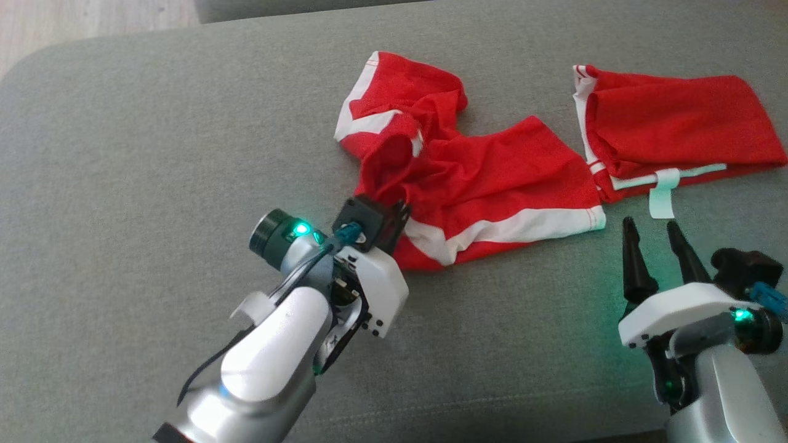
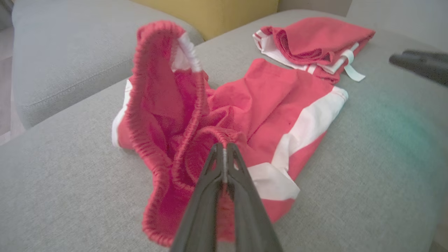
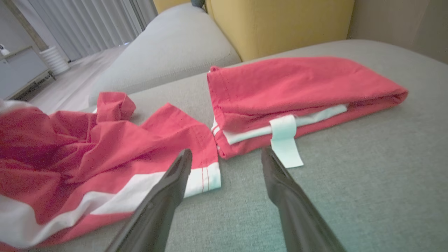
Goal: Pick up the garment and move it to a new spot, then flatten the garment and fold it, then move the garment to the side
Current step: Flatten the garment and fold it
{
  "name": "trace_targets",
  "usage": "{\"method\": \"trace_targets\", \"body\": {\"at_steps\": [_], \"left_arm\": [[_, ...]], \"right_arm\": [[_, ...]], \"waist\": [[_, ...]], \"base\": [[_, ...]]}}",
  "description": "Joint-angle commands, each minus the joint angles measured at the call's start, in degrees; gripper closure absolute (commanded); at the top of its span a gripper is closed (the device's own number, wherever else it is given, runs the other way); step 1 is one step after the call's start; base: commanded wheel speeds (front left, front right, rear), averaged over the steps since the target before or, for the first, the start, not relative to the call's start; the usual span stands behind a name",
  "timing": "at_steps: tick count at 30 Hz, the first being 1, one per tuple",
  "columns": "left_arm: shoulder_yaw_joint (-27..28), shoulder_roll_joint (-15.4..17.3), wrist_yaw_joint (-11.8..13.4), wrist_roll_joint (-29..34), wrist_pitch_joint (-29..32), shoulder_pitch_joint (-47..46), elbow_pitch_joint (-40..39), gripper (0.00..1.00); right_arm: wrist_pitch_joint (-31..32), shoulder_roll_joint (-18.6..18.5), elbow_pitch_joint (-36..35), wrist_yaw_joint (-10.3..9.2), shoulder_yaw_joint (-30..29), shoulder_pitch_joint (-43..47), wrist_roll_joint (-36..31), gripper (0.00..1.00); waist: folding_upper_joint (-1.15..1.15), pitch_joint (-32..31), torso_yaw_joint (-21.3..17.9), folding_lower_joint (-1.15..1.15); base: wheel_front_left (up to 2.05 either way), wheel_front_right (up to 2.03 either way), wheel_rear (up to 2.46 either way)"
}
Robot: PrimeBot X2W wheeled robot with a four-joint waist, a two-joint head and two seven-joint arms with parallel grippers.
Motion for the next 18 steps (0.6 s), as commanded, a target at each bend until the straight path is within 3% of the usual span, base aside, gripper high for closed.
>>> {"method": "trace_targets", "body": {"at_steps": [1, 6, 18], "left_arm": [[2.7, 0.5, 0.7, -0.5, -1.1, -1.1, -2.7, 1.00], [4.0, 1.4, 2.2, -1.3, -3.0, 0.2, -5.1, 1.00], [3.7, 2.0, 3.0, -2.3, -3.8, 1.9, -7.7, 1.00]], "right_arm": [[0.6, -0.2, -1.0, 0.37, 1.0, -1.7, -0.8, 0.00], [2.9, -0.2, 3.2, 0.37, 0.4, -3.9, -3.6, 0.00], [2.0, -0.2, 13.8, 0.37, -0.6, -10.0, -10.2, 0.00]], "waist": [[0.00, 0.1, 0.6, 0.00], [0.00, 0.5, 1.8, 0.00], [0.00, 1.7, 4.3, 0.00]], "base": [[0.00, 0.00, 0.00], [0.00, 0.00, 0.00], [0.00, 0.00, 0.00]]}}
